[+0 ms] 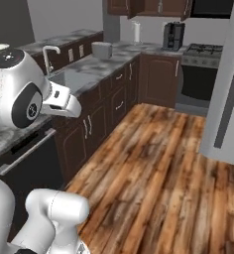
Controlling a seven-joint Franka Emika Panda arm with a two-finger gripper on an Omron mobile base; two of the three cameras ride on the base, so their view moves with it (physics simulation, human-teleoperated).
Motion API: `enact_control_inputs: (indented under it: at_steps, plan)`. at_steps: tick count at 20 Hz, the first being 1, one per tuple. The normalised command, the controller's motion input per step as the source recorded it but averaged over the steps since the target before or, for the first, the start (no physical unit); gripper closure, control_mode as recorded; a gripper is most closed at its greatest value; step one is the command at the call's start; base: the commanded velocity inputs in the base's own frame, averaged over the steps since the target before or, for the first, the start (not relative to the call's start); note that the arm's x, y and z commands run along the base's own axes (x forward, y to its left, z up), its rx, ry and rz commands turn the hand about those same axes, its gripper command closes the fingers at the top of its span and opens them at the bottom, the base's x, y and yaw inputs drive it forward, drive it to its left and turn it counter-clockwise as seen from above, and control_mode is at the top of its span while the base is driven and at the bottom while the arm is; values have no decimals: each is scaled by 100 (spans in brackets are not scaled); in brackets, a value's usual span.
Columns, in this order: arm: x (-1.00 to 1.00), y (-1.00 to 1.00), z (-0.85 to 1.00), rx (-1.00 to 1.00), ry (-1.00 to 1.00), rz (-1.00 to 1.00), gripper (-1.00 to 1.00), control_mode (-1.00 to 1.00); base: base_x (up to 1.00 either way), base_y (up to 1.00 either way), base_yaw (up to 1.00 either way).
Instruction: There is a bowl on the dining counter. Grab a lemon wedge from the fridge and place it in the bowl. Then get the liquor bottle and glass cup from the cabinet and place them next to the bowl.
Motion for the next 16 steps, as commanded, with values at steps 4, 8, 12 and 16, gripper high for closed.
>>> enact_control_inputs:
  at_steps: [4, 8, 12, 16]
  plan:
    - [0, 0, 0, 0, 0, 0, -100, 100, 100, -31, 0]
    - [0, 0, 0, 0, 0, 0, -100, 100, 100, -24, 0]
    - [0, 0, 0, 0, 0, 0, -100, 100, 100, -15, 0]
    - [0, 0, 0, 0, 0, 0, -100, 100, 100, -4, -1]
